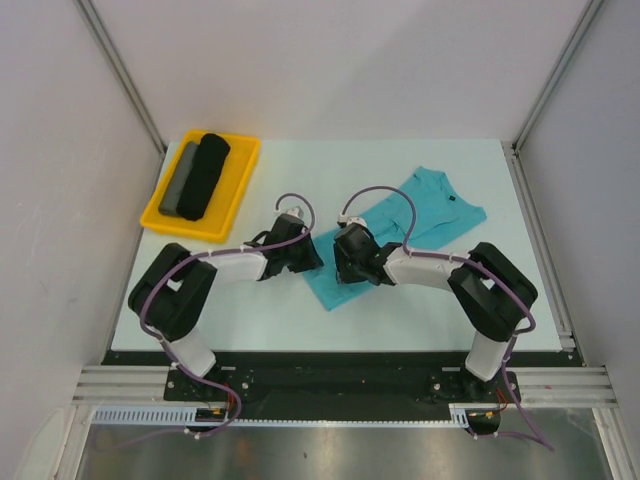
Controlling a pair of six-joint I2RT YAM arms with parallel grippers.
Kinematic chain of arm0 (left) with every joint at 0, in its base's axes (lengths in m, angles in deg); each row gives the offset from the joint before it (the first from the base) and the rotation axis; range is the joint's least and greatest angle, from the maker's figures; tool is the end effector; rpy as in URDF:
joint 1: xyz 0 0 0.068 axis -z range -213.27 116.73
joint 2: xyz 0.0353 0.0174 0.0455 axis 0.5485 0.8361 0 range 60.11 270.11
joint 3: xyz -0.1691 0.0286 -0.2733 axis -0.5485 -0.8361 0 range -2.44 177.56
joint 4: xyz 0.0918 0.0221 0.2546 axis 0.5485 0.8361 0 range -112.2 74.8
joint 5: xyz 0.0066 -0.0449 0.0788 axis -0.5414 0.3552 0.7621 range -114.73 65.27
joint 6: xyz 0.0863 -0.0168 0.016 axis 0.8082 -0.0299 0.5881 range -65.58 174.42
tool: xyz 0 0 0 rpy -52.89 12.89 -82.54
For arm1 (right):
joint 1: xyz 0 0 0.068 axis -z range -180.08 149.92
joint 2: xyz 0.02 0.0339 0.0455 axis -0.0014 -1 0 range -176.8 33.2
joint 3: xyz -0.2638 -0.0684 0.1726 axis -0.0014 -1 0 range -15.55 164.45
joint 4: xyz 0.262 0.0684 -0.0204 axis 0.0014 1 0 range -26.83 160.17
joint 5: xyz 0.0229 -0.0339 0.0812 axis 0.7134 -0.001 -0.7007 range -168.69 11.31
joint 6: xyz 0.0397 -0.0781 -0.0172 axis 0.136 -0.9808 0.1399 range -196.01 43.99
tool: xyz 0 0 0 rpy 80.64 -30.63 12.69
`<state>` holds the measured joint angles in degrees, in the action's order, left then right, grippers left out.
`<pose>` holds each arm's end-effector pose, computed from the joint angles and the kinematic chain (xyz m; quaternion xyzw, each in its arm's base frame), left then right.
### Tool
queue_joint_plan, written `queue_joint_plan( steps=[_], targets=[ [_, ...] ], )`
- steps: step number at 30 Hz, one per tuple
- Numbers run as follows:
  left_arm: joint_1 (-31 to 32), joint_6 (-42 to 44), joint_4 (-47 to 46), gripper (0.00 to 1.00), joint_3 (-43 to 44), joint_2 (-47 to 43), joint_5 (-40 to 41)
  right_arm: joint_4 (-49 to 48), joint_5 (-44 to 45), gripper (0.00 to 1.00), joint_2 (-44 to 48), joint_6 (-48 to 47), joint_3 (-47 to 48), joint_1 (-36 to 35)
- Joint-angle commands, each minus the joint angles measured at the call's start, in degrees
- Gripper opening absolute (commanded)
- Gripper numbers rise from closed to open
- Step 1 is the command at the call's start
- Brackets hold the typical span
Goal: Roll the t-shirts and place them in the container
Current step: Roll the T-shirt to the center of the board.
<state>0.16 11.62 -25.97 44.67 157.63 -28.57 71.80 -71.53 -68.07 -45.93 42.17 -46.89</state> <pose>0.3107 -0.2115 0.1556 -0.0636 0.9266 -0.2524 0.2713 0.2824 0.2864 0.1690 -0.1173 0.9371 0.1549 0.2901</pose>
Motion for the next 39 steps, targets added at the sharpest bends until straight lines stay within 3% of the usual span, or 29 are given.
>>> queue_joint_plan(
  steps=[1,8,15,22,28,35,39],
  targets=[
    [0.32,1.23,1.39,0.29,0.70,-6.45,0.41,2.27,2.86,0.38,1.16,0.50,1.88,0.84],
    [3.04,0.71,1.49,0.29,-2.55,-12.09,0.06,3.94,3.21,0.42,6.35,1.29,1.88,0.66],
    [3.92,-0.35,-0.89,0.15,-0.80,-5.06,-1.44,7.90,6.73,0.43,10.04,3.22,1.44,-2.41],
    [4.98,-0.44,-0.89,0.13,2.63,3.90,-1.61,5.97,5.32,0.43,8.99,5.07,-2.25,-4.52],
    [5.51,-1.14,-0.28,0.16,2.02,1.72,-1.00,4.30,4.71,0.45,7.41,5.60,-5.59,-4.96],
    [5.51,-0.44,6.31,0.20,1.41,-3.73,3.74,4.56,5.50,0.39,6.62,5.34,-5.59,-5.93],
    [4.89,-0.52,4.30,0.22,-1.14,-4.26,4.63,5.87,6.81,0.36,6.53,5.34,-5.59,-6.72]
  ],
)
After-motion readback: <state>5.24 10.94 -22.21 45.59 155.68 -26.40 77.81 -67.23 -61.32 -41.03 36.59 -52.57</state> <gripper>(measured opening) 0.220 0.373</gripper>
